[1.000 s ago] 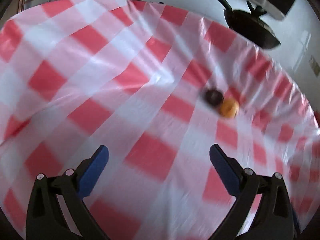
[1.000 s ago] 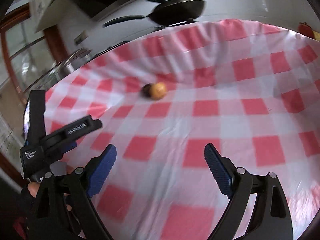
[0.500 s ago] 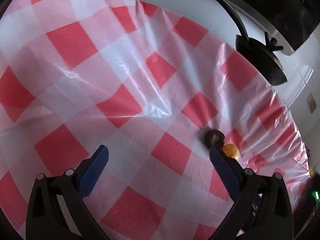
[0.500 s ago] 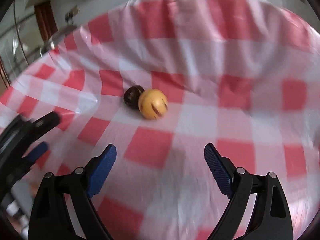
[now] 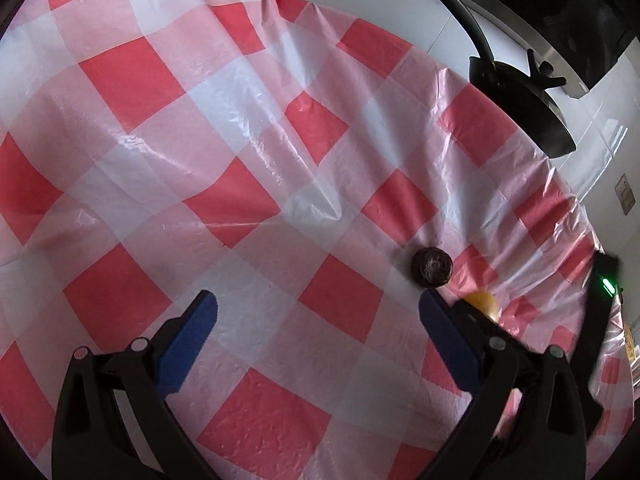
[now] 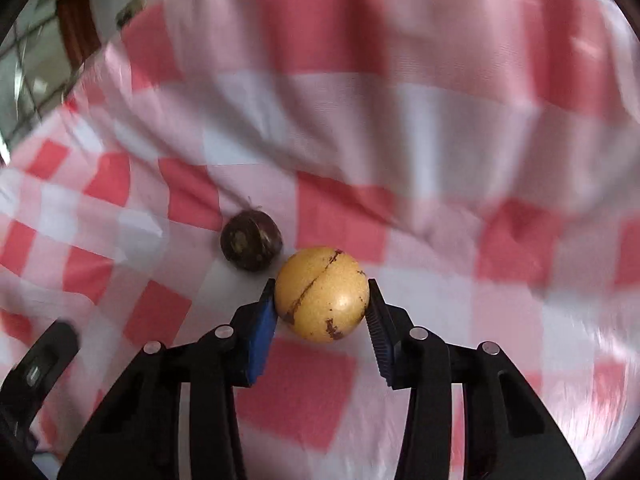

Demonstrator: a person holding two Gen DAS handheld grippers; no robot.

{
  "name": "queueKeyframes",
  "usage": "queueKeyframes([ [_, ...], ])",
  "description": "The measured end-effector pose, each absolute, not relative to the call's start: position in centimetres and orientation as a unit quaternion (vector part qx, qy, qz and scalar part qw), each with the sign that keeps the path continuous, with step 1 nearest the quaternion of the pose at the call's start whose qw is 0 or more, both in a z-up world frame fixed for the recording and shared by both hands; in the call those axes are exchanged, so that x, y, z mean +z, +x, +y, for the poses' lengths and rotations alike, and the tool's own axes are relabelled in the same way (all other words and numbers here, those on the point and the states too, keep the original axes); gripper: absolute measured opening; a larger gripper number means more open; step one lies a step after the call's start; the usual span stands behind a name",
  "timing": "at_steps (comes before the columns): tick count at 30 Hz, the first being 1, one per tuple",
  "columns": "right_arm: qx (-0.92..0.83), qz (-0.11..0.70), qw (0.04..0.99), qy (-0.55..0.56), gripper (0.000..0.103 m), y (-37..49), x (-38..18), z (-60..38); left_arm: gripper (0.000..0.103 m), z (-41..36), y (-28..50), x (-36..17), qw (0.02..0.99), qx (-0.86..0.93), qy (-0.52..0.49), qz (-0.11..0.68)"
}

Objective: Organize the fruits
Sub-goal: 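Grasp the yellow pepino with the right tool while the left tool grasps the brown fruit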

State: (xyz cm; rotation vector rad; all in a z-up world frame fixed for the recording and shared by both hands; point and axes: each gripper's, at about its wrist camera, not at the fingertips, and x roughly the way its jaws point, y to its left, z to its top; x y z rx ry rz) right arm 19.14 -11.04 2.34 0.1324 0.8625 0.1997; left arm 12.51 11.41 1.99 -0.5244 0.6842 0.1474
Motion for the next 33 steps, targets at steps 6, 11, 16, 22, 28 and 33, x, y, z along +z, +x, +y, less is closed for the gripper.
queueKeyframes([
  [6, 0.032, 0.356, 0.911, 0.206, 0.043, 14.6, 2.2, -18.6, 0.101, 10.4, 12.6, 2.3, 0.913, 0.063, -0.228, 0.334],
  [11, 0.0, 0.31, 0.917, 0.252, 0.043, 14.1, 2.4, -21.2, 0.101, 8.5, 12.7, 2.9, 0.92, 0.041, -0.201, 0.334],
  [16, -0.014, 0.291, 0.91, 0.294, 0.043, 14.6, 2.5, -22.9, 0.101, 4.7, 16.3, 3.3, 0.922, 0.008, -0.161, 0.352],
  [22, -0.012, 0.284, 0.91, 0.302, 0.043, 13.9, 2.9, -24.2, 0.101, 0.5, 22.8, 2.1, 0.909, 0.002, -0.116, 0.401],
  [28, -0.006, 0.284, 0.917, 0.28, 0.043, 14.5, 3.1, -23.0, 0.061, -0.5, 25.7, 0.8, 0.898, 0.024, -0.086, 0.431],
  [33, -0.003, 0.282, 0.921, 0.27, 0.043, 14.3, 3.2, -22.6, 0.042, 0.4, 23.3, 2.4, 0.918, 0.022, -0.087, 0.387],
])
